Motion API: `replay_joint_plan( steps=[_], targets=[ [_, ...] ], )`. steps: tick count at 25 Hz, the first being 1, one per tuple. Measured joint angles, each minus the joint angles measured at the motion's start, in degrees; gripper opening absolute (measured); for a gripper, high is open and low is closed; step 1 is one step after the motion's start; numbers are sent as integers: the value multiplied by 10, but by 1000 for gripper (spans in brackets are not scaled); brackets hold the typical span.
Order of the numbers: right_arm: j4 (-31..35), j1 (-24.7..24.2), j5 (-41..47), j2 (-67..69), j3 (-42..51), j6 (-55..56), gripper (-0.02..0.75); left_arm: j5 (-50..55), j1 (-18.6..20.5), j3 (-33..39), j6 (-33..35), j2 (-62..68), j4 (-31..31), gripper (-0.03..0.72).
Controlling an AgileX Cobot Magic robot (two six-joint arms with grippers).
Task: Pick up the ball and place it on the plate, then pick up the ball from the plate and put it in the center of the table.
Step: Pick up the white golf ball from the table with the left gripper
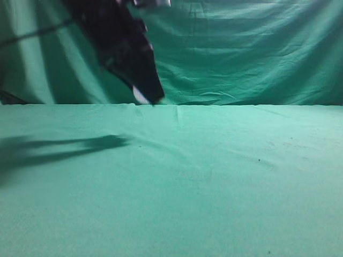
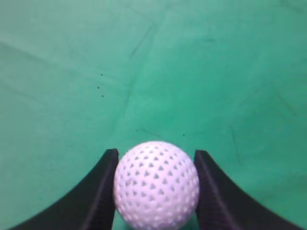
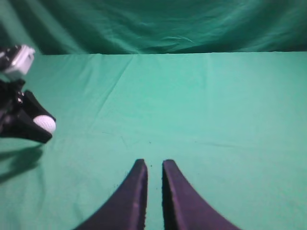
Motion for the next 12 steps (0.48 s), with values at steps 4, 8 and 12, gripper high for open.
replay_joint_plan(
  steps=[4, 8, 12],
  targets=[
    [-37, 6, 28, 47, -51, -9, 48, 93, 38, 0, -97, -72, 53, 302],
    [-67, 40, 48, 110, -80, -11, 48, 130, 109, 27, -125, -135, 53, 302],
    [-72, 68, 75, 200, -112, -11, 48, 125, 161, 80, -135, -200, 60, 302]
  ],
)
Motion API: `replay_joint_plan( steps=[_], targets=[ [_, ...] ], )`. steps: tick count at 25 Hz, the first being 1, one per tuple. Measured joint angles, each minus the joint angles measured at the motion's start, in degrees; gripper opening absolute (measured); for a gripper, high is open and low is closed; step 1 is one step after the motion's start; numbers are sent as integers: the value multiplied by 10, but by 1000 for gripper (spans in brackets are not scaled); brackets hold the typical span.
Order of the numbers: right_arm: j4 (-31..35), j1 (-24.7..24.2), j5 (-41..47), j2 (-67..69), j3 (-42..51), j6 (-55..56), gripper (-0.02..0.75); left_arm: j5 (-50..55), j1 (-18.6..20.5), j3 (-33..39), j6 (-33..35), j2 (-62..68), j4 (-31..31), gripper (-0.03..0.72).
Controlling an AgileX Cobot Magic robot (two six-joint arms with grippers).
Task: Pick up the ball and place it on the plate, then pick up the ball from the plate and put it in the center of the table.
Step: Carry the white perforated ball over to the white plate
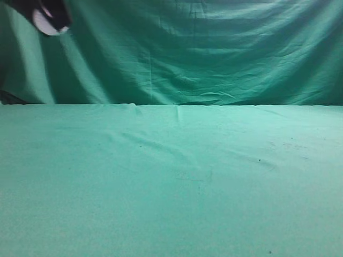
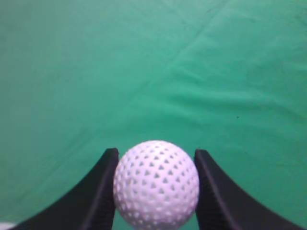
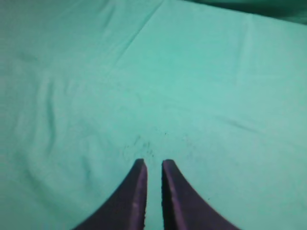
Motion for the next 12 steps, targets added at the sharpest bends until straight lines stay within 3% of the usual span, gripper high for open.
replay_joint_plan(
  steps=[3, 8, 12],
  targets=[
    [-7, 23, 17, 73, -31, -1, 48, -3, 18, 40, -20, -35, 27, 302],
    [-31, 81, 18, 186, -79, 7, 48, -38, 20, 97, -109, -67, 125, 302],
    [-58, 105, 13, 280, -115, 45, 48, -74, 20, 128, -137, -73, 151, 302]
  ],
)
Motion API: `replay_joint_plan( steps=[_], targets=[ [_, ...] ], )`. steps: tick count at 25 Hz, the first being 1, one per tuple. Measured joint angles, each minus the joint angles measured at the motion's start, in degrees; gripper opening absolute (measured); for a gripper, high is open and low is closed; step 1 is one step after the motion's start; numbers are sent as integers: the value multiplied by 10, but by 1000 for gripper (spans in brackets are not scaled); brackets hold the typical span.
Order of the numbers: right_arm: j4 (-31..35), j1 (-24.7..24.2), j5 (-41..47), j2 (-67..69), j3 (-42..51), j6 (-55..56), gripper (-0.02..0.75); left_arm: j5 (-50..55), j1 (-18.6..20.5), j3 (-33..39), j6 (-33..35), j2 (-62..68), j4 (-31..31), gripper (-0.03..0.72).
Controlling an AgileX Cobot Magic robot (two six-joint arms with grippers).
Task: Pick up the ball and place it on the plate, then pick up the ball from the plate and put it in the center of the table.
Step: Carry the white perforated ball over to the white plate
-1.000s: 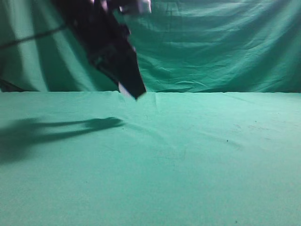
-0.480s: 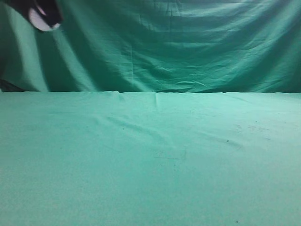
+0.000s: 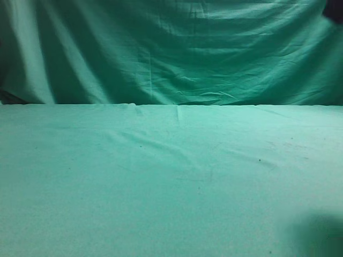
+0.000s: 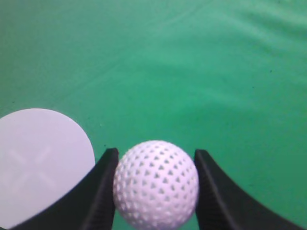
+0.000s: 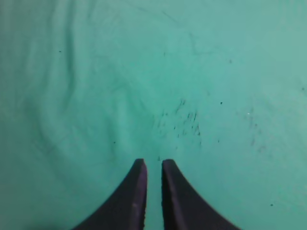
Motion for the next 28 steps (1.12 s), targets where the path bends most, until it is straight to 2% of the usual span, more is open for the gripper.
replay_joint_plan(
  steps=[2, 4, 5, 7, 8, 10, 13, 14, 16, 21, 22, 23, 28],
  targets=[
    [-5, 3, -3, 43, -18, 10, 48, -10, 6, 11, -2, 0, 1, 302],
    [-6, 3, -7, 78, -30, 13, 48, -16, 28, 20, -2, 0, 1, 302],
    [-7, 3, -12, 92, -33, 13, 101, -16, 46, 21, -2, 0, 0, 302],
    [-7, 3, -26, 111, -35, 13, 105, -20, 83, 22, -3, 0, 0, 302],
    [-7, 3, -34, 118, -35, 13, 165, -21, 104, 22, -3, 0, 0, 302],
    [-7, 3, -53, 131, -36, 13, 220, -30, 140, 23, -3, 0, 0, 302],
    [-7, 3, -74, 146, -36, 13, 204, -44, 186, 23, -3, 0, 0, 302],
    [-7, 3, -79, 150, -36, 13, 245, -51, 198, 23, -3, 1, 0, 302],
    [-2, 3, -84, 160, -36, 13, 230, -63, 211, 23, 0, 9, 0, 302],
    [16, 3, -94, 183, -36, 10, 230, -86, 214, 23, 0, 33, -10, 302],
    [17, 3, -96, 187, -36, 4, 291, -92, 214, 23, 0, 39, -10, 302],
    [17, 3, -96, 187, -36, 4, 291, -96, 214, 23, 0, 46, -10, 302],
    [20, 3, -96, 194, -36, -33, 610, -118, 214, 23, 2, 74, -11, 302]
  ],
)
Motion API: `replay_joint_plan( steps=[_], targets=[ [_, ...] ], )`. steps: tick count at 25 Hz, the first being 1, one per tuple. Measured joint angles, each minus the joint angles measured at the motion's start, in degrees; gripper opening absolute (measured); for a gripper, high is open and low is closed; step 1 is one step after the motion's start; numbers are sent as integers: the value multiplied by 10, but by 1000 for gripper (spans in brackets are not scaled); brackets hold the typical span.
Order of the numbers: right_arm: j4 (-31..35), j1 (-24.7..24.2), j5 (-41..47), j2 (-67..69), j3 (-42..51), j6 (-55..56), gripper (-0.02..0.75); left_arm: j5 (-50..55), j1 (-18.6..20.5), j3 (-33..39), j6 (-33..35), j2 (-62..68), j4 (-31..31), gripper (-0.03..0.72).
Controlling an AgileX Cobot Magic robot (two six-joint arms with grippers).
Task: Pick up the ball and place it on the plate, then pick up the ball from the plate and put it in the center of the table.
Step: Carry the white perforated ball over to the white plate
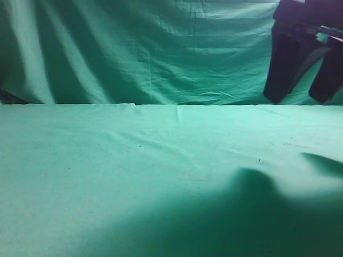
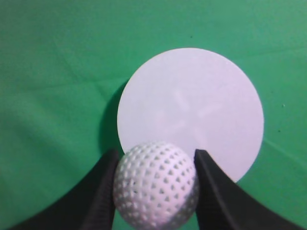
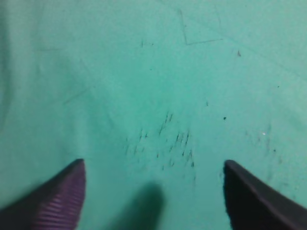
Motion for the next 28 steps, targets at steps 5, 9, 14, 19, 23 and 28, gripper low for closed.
replay_joint_plan(
  steps=[5, 9, 14, 19, 23, 28],
  targets=[
    [4, 0, 0, 0, 0, -1, 645, -25, 0, 0, 23, 19, -14, 302],
    [18, 0, 0, 0, 0, -2, 645, -38, -3, 0, 28, 23, -26, 302],
    [31, 0, 5, 0, 0, -2, 645, -56, -3, 0, 28, 23, -30, 533],
    [38, 0, 13, 1, 0, -3, 645, -78, -3, 0, 29, 23, -36, 529],
    [48, 0, 30, 1, 0, -15, 645, -79, -3, 0, 29, 18, -73, 554],
    [90, 54, 70, 1, 0, -85, 645, -51, -3, -1, 29, -14, -90, 554]
  ],
)
